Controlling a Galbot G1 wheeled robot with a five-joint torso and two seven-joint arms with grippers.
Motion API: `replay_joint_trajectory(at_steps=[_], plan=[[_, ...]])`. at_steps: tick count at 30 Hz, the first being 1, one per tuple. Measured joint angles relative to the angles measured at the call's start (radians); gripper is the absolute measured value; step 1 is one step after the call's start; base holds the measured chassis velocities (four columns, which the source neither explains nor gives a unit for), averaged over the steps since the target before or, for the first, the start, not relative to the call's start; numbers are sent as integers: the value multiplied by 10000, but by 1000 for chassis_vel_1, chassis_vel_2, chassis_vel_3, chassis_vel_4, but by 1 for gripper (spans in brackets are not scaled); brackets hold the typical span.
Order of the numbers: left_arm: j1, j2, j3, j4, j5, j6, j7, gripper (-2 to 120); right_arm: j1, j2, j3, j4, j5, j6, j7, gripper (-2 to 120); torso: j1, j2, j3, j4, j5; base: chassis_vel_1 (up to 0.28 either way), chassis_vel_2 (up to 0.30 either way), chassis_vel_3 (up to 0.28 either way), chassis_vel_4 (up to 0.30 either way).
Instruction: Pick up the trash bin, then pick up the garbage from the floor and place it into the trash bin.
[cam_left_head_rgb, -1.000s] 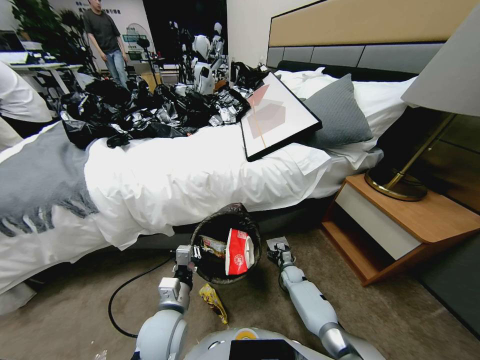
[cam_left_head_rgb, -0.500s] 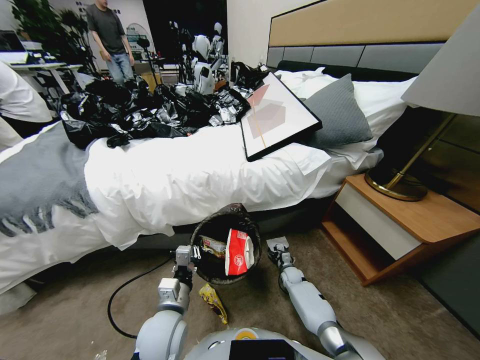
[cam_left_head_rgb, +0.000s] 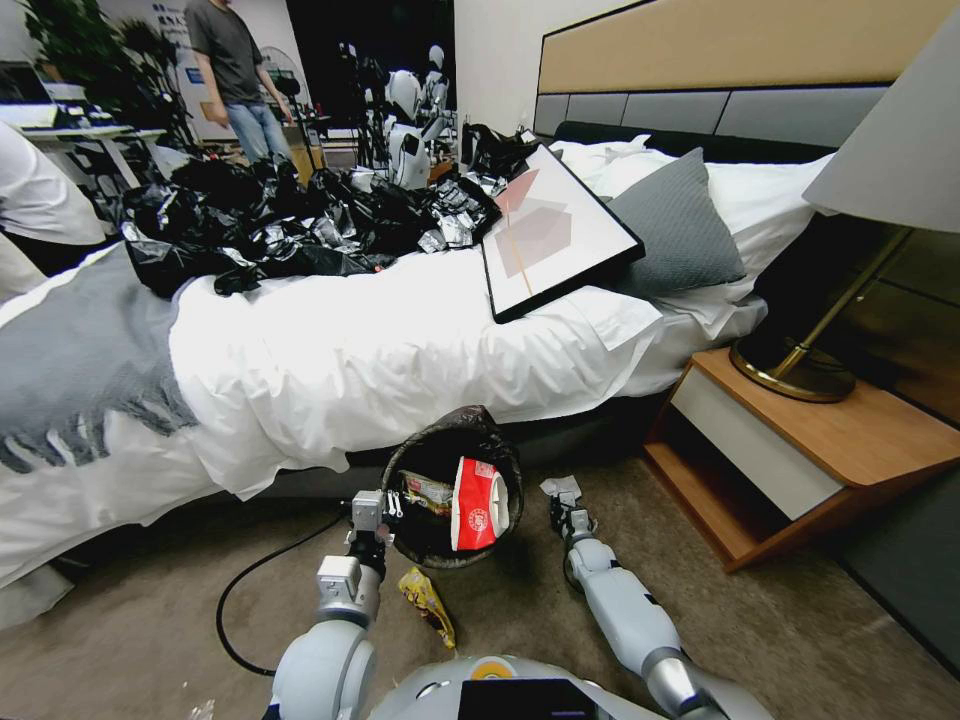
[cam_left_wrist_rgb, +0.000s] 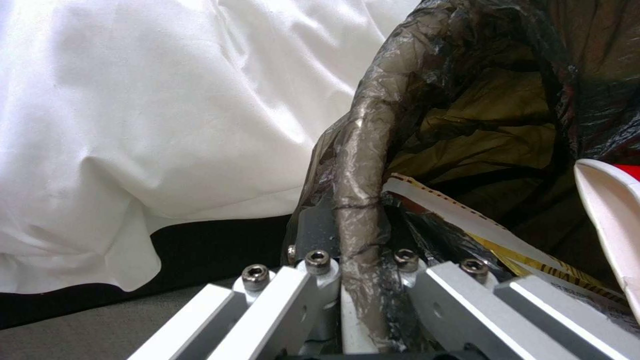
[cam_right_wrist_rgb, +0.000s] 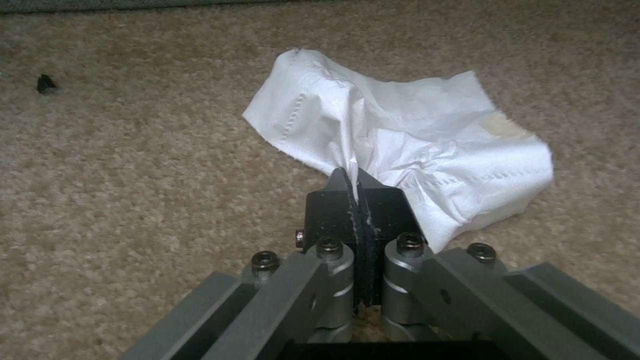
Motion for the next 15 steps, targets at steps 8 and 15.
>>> replay_joint_trajectory(at_steps=[8, 15], plan=[[-35, -5, 30, 11, 5, 0, 0, 0, -213, -108, 17, 502, -30, 187, 48, 0, 0, 0, 0, 1, 0, 0, 0, 0, 0], [-55, 2, 63, 156, 5, -2, 0, 0, -913, -192, 1, 2018, -362, 897, 357, 0, 0, 0, 0, 2, -1, 0, 0, 0, 0]])
